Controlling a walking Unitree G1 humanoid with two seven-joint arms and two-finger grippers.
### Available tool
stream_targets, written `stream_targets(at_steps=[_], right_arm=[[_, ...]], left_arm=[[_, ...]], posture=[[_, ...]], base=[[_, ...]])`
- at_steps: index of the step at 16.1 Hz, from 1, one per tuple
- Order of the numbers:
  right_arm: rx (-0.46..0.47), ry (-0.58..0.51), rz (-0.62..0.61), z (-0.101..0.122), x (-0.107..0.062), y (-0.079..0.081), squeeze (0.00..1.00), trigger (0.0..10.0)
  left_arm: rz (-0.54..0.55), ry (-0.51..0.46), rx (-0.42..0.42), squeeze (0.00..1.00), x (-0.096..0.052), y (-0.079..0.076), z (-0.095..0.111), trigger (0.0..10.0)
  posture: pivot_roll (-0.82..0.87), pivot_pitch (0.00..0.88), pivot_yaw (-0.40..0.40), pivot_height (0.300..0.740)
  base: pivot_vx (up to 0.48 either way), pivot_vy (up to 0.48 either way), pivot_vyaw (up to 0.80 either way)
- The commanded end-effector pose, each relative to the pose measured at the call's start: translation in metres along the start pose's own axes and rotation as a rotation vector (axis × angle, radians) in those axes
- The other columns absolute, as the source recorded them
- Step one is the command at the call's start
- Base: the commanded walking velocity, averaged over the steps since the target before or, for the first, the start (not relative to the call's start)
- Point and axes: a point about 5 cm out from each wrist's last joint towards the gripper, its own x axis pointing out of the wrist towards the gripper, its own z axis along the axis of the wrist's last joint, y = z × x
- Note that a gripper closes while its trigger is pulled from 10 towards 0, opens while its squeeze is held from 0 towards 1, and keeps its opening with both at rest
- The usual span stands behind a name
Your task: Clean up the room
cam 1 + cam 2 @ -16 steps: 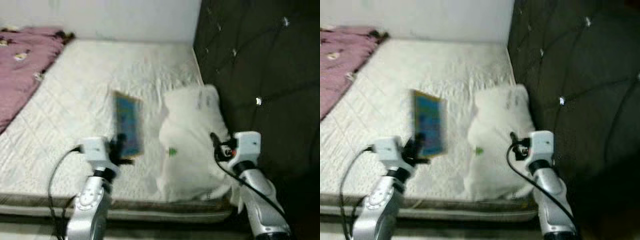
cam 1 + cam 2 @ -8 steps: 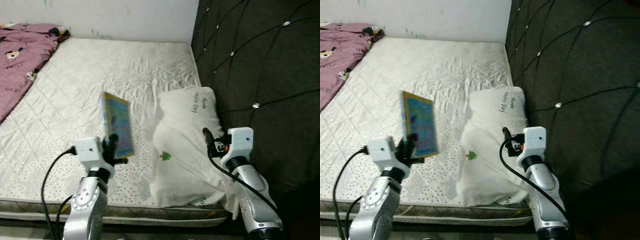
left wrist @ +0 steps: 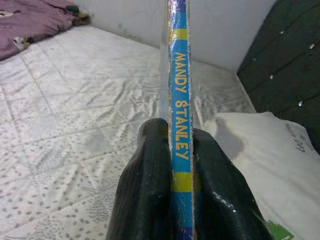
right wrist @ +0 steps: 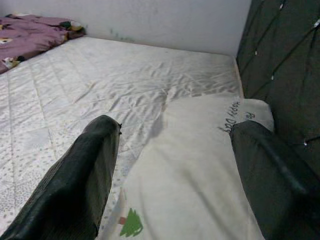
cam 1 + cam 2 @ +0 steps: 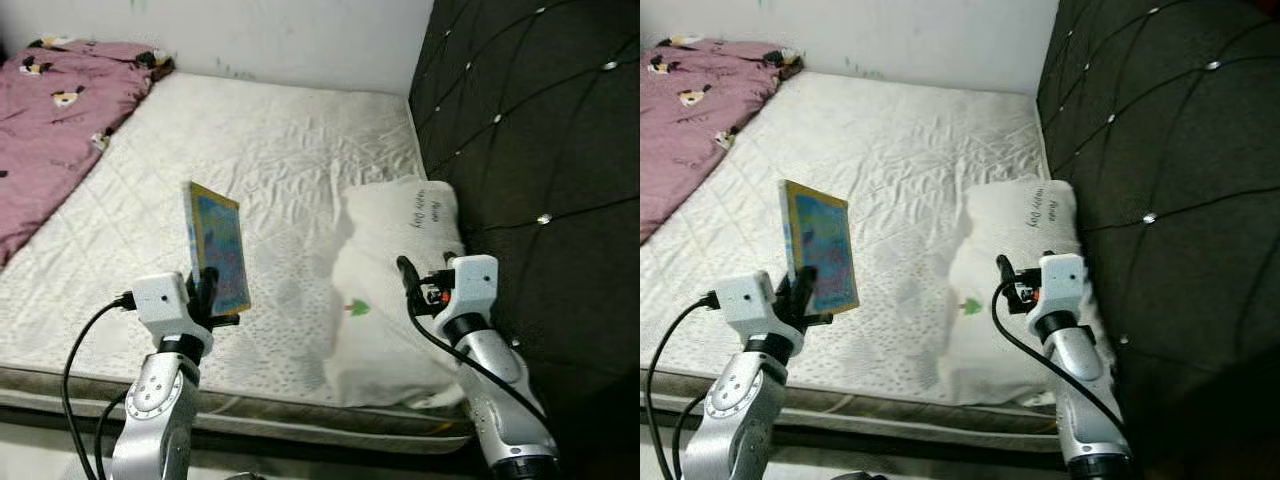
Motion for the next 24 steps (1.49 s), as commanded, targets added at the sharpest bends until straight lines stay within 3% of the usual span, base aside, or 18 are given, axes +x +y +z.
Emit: stream_targets(at_steps=[1, 7, 15, 20, 23, 24], right_arm=[[-0.005, 0.007, -0.018, -0.001, -0.002, -0.004, 0.0, 10.0], [-0.009, 0.005, -0.016, 0.0, 0.001, -0.005, 0.0, 10.0], [-0.01, 0.013, -0.01, -0.003, -0.001, -0.004, 0.0, 10.0], [0.006, -0.013, -0.015, 0.006, -0.003, -0.006, 0.0, 10.0], [0.037, 0.008, -0.023, 0.003, -0.003, -0.009, 0.0, 10.0], [0.038, 0.001, -0.021, 0.005, -0.001, -0.007, 0.0, 10.0]], left_arm=[[-0.032, -0.022, -0.009, 0.0, 0.002, -0.008, 0.005, 10.0], [-0.032, -0.017, -0.013, 0.0, 0.005, -0.008, 0.004, 10.0], [-0.022, -0.021, -0.014, 0.0, 0.005, -0.008, 0.004, 10.0], [-0.033, 0.044, -0.158, 0.0, 0.01, -0.011, -0.007, 10.0], [-0.261, 0.127, -0.277, 0.0, 0.007, -0.041, -0.01, 10.0], [-0.274, 0.123, -0.269, 0.0, 0.006, -0.043, -0.009, 10.0]], posture=[[0.02, 0.115, -0.028, 0.74], [0.01, 0.121, -0.027, 0.74], [0.01, 0.111, -0.028, 0.74], [-0.01, 0.115, -0.035, 0.74], [-0.02, 0.112, -0.022, 0.74], [-0.02, 0.112, -0.012, 0.74]], base=[[0.0, 0.368, 0.0], [0.0, 0.237, 0.0], [0.0, 0.0, 0.0], [0.0, 0.0, 0.0], [0.0, 0.0, 0.0], [0.0, 0.0, 0.0]])
